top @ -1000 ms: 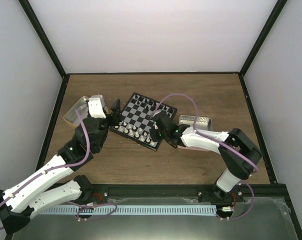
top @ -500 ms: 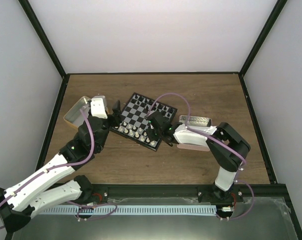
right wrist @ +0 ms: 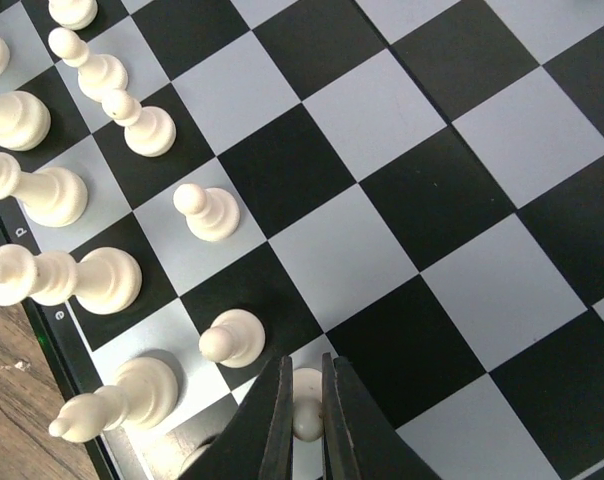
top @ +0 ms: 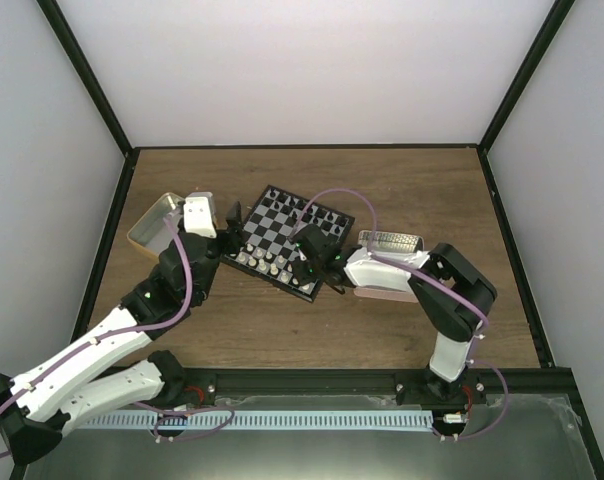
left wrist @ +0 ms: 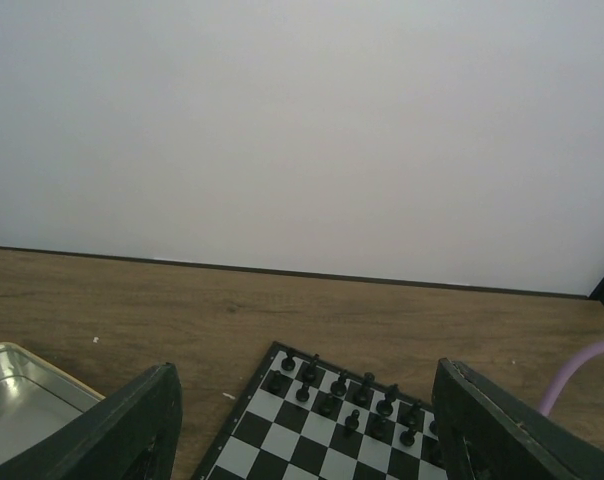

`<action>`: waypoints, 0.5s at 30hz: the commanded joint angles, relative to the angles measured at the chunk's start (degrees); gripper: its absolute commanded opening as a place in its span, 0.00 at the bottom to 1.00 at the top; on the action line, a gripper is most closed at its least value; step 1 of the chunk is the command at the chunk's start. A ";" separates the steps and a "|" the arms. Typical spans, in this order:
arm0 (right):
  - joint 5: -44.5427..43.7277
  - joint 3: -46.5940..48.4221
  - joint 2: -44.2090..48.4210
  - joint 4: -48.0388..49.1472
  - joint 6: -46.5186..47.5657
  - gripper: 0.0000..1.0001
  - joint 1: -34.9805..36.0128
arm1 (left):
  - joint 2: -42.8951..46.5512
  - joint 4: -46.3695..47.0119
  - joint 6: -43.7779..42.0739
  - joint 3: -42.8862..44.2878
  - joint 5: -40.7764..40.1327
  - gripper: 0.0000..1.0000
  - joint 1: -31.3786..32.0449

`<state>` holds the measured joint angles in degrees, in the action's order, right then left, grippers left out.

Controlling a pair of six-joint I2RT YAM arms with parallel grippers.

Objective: Set up the chess pieces on the board
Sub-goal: Place the chess piece on the chessboard.

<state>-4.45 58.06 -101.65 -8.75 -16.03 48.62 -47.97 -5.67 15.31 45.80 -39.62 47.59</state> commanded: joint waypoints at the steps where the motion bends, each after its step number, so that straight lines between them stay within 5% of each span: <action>1: 0.38 2.66 -1.12 -3.50 0.57 0.05 0.60 | -0.09 0.48 -0.63 -0.55 -0.55 0.70 -0.31; 15: 0.13 6.69 4.73 -9.08 -1.76 0.27 0.60 | -0.72 0.57 -0.55 -0.54 -0.04 0.70 -0.49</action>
<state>-4.10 62.06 -99.13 -15.90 -16.99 48.62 -48.64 -5.67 15.16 45.69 -39.59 47.48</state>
